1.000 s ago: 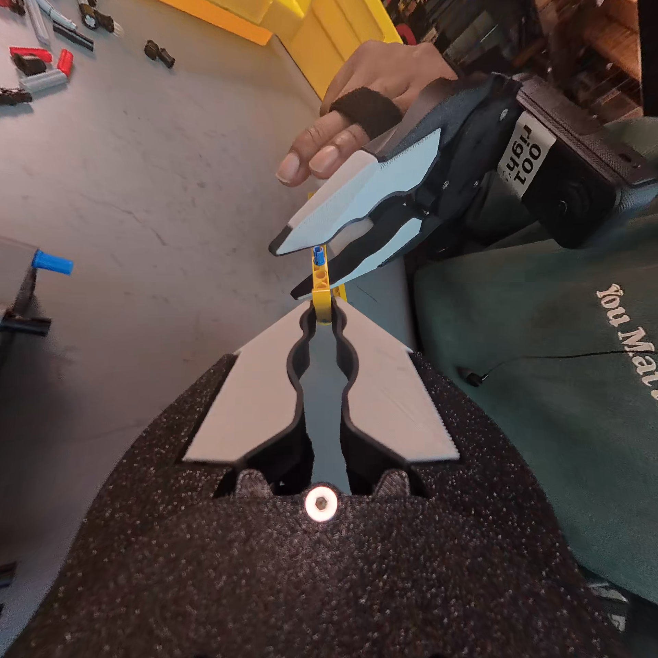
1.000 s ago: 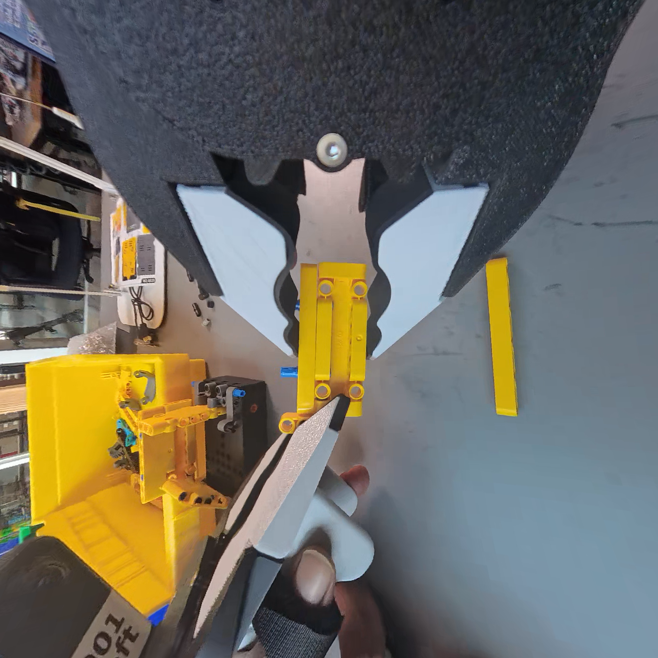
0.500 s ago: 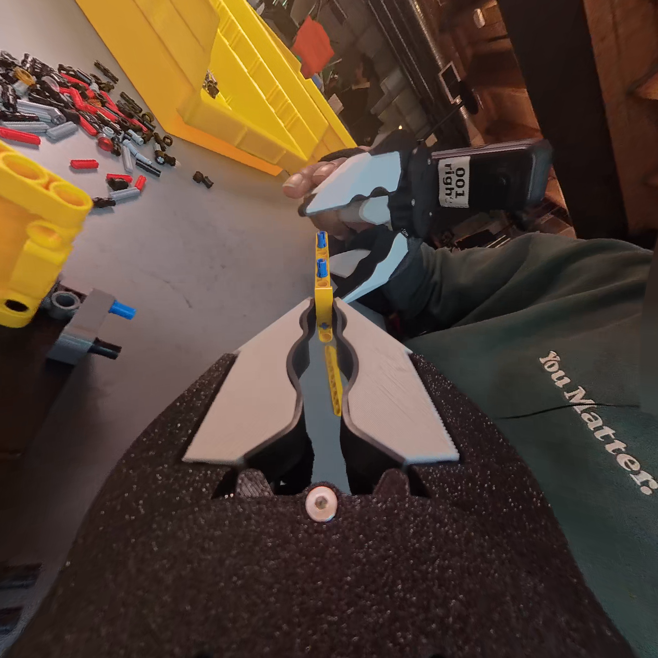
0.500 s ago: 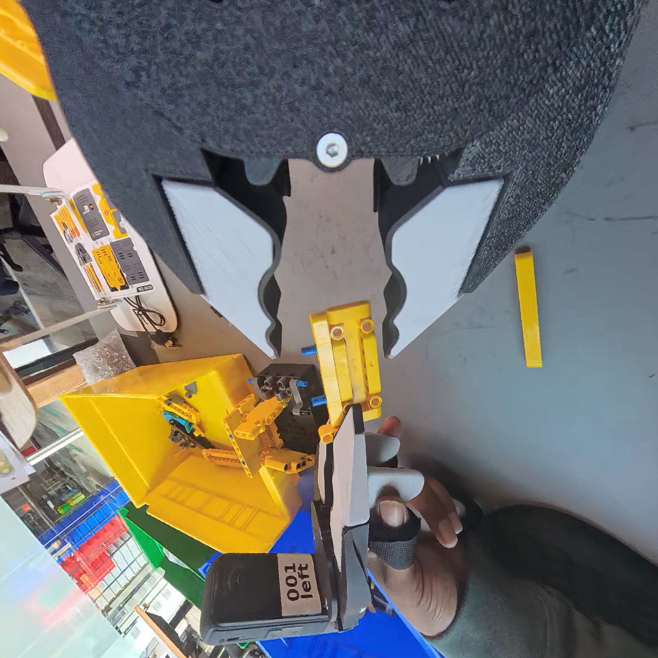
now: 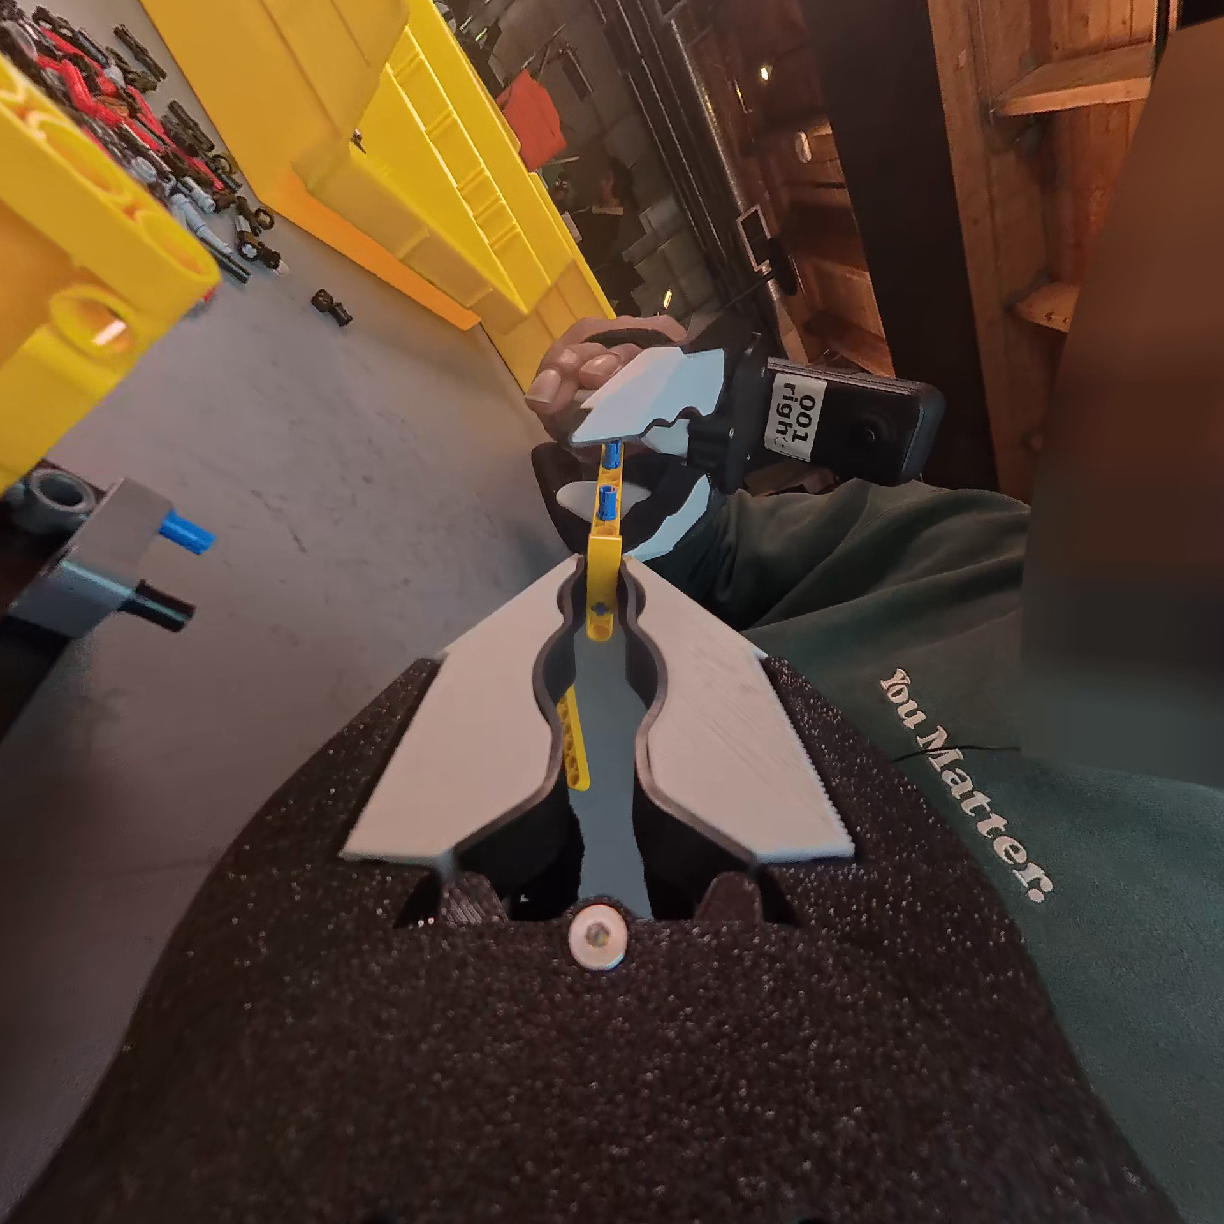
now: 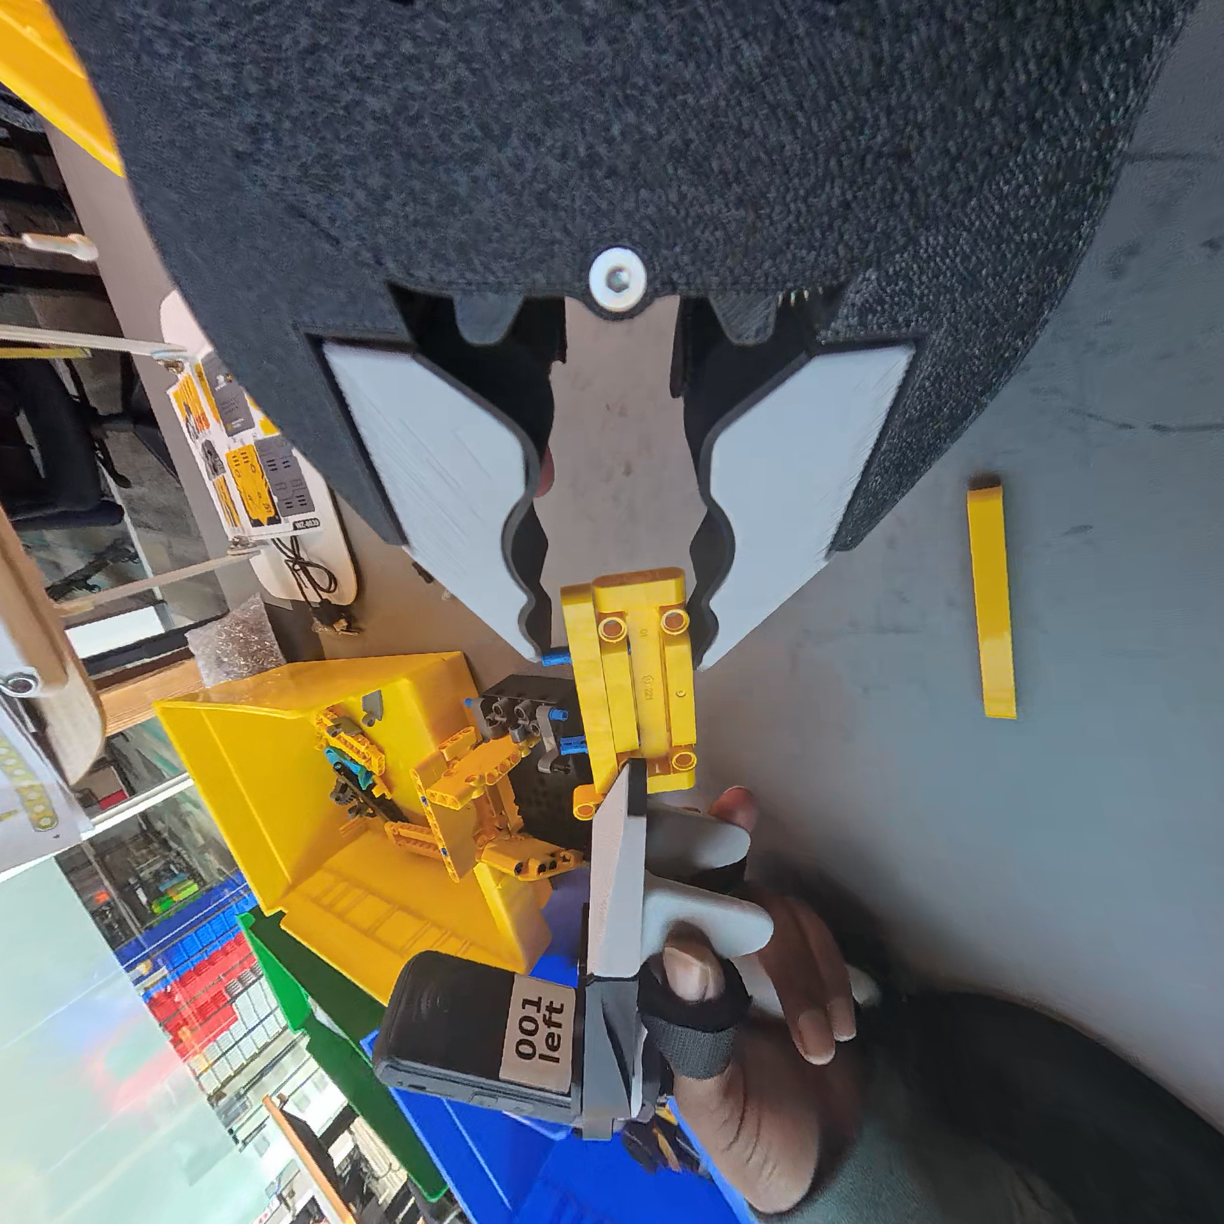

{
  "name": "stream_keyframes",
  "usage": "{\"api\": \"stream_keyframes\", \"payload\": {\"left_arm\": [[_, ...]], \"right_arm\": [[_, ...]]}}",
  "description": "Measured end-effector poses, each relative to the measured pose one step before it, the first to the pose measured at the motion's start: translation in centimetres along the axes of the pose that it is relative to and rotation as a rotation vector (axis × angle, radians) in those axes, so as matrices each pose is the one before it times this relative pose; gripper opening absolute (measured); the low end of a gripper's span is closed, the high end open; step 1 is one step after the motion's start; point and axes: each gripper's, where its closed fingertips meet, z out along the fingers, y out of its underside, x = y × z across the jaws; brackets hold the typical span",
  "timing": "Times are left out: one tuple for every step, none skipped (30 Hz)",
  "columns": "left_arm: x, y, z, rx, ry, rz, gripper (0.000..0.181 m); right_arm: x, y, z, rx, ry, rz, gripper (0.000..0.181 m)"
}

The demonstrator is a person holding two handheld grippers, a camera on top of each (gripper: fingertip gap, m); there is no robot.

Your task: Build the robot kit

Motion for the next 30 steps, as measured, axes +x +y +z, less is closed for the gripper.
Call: {"api": "stream_keyframes", "payload": {"left_arm": [[-0.135,0.017,0.004,-0.0004,-0.0060,-0.0002,0.006],[-0.073,-0.015,-0.015,-0.0010,-0.0074,0.0068,0.006],[-0.079,-0.010,0.010,-0.0028,-0.0114,0.0131,0.006],[-0.113,-0.022,0.012,-0.0034,-0.0181,0.0202,0.006],[-0.194,0.039,0.043,-0.0096,-0.0300,0.0332,0.006],[-0.194,0.083,0.053,-0.0150,-0.0371,0.0480,0.006],[-0.087,0.044,0.027,-0.0130,-0.0334,0.0520,0.006],[-0.097,0.079,0.004,-0.0141,-0.0342,0.0499,0.007],[-0.262,0.182,-0.025,-0.0180,-0.0442,0.0536,0.006],[-0.339,0.267,-0.062,-0.0230,-0.0503,0.0629,0.007],[-0.248,0.374,-0.031,-0.0294,-0.0450,0.0670,0.007],[-0.117,0.411,0.028,-0.0336,-0.0365,0.0651,0.007],[-0.111,0.463,0.107,-0.0360,-0.0348,0.0630,0.007],[-0.031,0.545,0.181,-0.0399,-0.0281,0.0610,0.007],[0.085,0.591,0.243,-0.0420,-0.0198,0.0575,0.007],[0.130,0.574,0.298,-0.0410,-0.0147,0.0513,0.007],[0.164,0.466,0.298,-0.0350,-0.0107,0.0390,0.007],[0.099,0.353,0.269,-0.0276,-0.0102,0.0265,0.007],[0.043,0.252,0.235,-0.0216,-0.0104,0.0173,0.007],[0.016,0.236,0.199,-0.0186,-0.0089,0.0113,0.007],[0.009,0.192,0.168,-0.0157,-0.0068,0.0087,0.007],[-0.016,0.115,0.118,-0.0103,-0.0088,0.0083,0.007],[-0.017,0.021,0.061,-0.0033,-0.0089,0.0086,0.007],[-0.019,-0.013,0.021,-0.0007,-0.0076,0.0065,0.007],[-0.066,0.036,0.021,-0.0025,-0.0092,0.0035,0.007],[-0.092,0.039,0.045,-0.0041,-0.0097,0.0018,0.008],[-0.068,0.050,0.047,-0.0043,-0.0066,0.0005,0.012],[-0.081,0.016,0.034,-0.0023,-0.0057,-0.0015,0.015],[-0.048,-0.024,-0.006,0.0016,-0.0008,-0.0036,0.019],[-0.037,-0.076,-0.051,0.0057,0.0024,-0.0060,0.023]], "right_arm": [[0.002,0.131,0.071,-0.0041,0.0013,-0.0013,0.039],[0.025,0.078,0.056,0.0015,-0.0003,0.0033,0.039],[0.025,0.140,0.065,0.0010,-0.0053,0.0074,0.040],[0.081,0.171,0.083,0.0035,-0.0017,0.0062,0.041],[0.024,0.342,0.142,-0.0062,-0.0033,0.0092,0.042],[0.006,0.317,0.145,-0.0091,0.0025,0.0037,0.042],[0.040,0.179,0.073,-0.0061,0.0128,-0.0117,0.043],[-0.094,0.129,0.014,-0.0068,0.0043,-0.0187,0.043],[-0.235,0.118,-0.058,-0.0059,-0.0108,-0.0113,0.043],[-0.117,-0.052,-0.181,0.0063,-0.0091,0.0066,0.044],[-0.251,-0.133,-0.312,0.0085,-0.0273,0.0212,0.043],[-0.430,-0.117,-0.381,0.0014,-0.0439,0.0315,0.041],[-0.641,-0.202,-0.402,0.0044,-0.0548,0.0356,0.037],[-1.115,-0.416,-0.393,0.0151,-0.0790,0.0421,0.032],[-1.668,-0.463,-0.277,0.0167,-0.1078,0.0481,0.028],[-1.951,-0.324,-0.034,0.0081,-0.1182,0.0440,0.028],[-1.484,-0.086,0.247,-0.0007,-0.0817,0.0215,0.028],[-0.946,0.288,0.451,-0.0223,-0.0446,0.0006,0.028],[-0.589,0.635,0.546,-0.0460,-0.0240,-0.0078,0.028],[-0.172,0.600,0.551,-0.0442,-0.0011,-0.0102,0.028],[-0.155,0.438,0.469,-0.0320,-0.0040,-0.0058,0.028],[-0.286,0.395,0.353,-0.0279,-0.0148,0.0020,0.028],[0.052,0.231,0.233,-0.0173,0.0043,0.0004,0.028],[0.201,0.149,0.144,-0.0110,0.0132,-0.0011,0.028],[0.069,0.160,0.090,-0.0122,0.0028,0.0030,0.028],[0.008,0.138,0.081,-0.0097,-0.0008,0.0045,0.027],[0.026,0.067,0.096,-0.0033,0.0005,0.0034,0.026],[-0.043,0.117,0.101,-0.0056,-0.0035,0.0032,0.024],[0.040,0.202,0.134,-0.0113,0.0015,0.0009,0.024],[0.126,0.215,0.125,-0.0120,0.0063,-0.0009,0.024]]}}
